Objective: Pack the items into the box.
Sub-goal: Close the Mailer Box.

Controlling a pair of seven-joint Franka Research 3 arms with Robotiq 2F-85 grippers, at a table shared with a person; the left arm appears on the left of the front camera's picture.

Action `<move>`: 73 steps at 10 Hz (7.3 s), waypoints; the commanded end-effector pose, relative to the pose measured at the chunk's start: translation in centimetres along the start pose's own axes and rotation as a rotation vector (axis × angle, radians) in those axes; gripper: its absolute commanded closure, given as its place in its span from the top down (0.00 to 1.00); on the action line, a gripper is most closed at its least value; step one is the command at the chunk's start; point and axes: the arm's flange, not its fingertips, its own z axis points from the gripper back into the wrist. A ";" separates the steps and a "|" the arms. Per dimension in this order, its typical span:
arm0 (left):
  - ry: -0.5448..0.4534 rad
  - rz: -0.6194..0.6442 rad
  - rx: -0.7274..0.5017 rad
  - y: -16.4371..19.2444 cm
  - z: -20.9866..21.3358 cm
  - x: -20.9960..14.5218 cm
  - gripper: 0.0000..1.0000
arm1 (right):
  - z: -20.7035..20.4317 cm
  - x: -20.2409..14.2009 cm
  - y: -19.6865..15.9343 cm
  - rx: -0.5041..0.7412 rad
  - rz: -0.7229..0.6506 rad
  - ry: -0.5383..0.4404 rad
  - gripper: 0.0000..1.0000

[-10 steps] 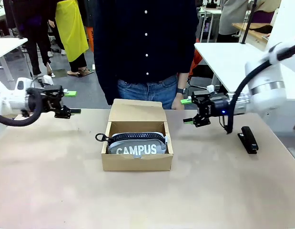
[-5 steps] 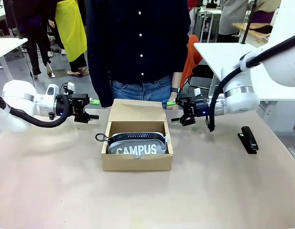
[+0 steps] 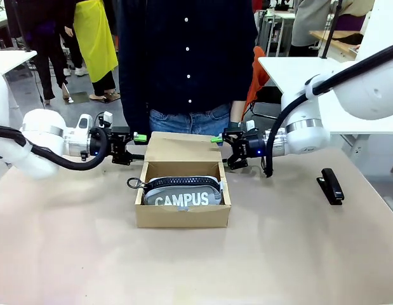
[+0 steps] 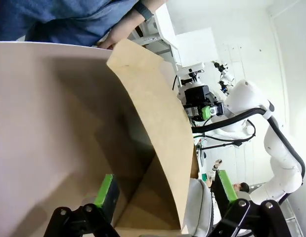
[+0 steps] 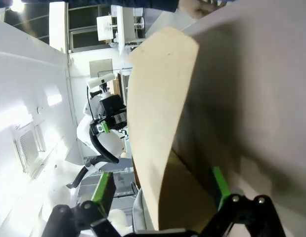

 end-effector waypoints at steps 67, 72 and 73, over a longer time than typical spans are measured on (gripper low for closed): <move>0.187 -1.446 -0.056 -8.5 -2.2 -11.8 0.69 | 0.1 -13.9 4.9 -0.142 1.284 0.183 0.82; -0.069 -1.213 -0.211 -14.3 7.5 -11.9 0.69 | 10.8 -18.5 9.9 0.211 0.985 -0.019 0.82; -0.090 -1.066 -0.228 -15.0 10.1 -12.4 0.69 | 13.1 -19.7 10.0 0.254 0.838 -0.032 0.82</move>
